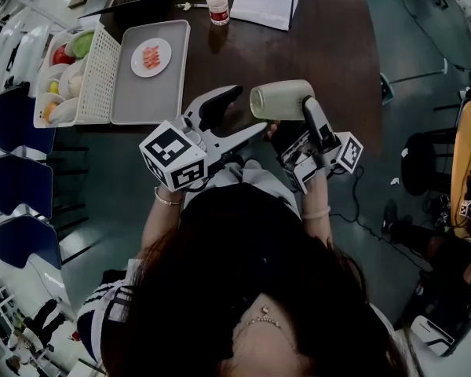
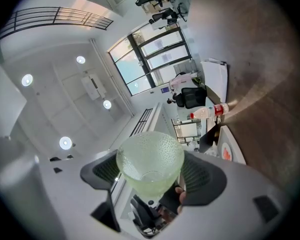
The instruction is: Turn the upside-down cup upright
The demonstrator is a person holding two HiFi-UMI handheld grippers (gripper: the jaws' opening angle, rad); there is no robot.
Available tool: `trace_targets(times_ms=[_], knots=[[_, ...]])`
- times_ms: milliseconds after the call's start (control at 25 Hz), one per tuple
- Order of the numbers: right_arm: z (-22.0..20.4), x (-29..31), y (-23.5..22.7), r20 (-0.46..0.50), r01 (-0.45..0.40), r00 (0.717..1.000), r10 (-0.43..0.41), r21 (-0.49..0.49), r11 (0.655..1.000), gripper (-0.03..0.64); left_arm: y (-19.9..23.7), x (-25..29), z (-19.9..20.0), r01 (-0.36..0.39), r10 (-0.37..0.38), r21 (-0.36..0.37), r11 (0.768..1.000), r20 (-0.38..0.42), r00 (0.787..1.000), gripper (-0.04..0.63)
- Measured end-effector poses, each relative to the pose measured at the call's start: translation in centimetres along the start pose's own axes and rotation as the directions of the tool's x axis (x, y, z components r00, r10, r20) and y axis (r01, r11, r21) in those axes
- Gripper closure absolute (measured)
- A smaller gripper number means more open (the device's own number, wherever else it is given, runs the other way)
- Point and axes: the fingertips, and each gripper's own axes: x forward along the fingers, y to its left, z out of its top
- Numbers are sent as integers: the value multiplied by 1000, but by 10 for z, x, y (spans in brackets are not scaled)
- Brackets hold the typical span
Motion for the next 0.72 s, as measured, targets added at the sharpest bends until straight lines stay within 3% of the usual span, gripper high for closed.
trace_targets(times_ms=[240,720], knots=[[-4,3,1,-33,-8,999,8,9,1000,244,-5,10,2,22,-22,-1,1000,-7,1000,256],[-9,6,2,-80,-24,996,26,29,999,244,-11,28,-5,40,-33,93,995,-73,997,256]])
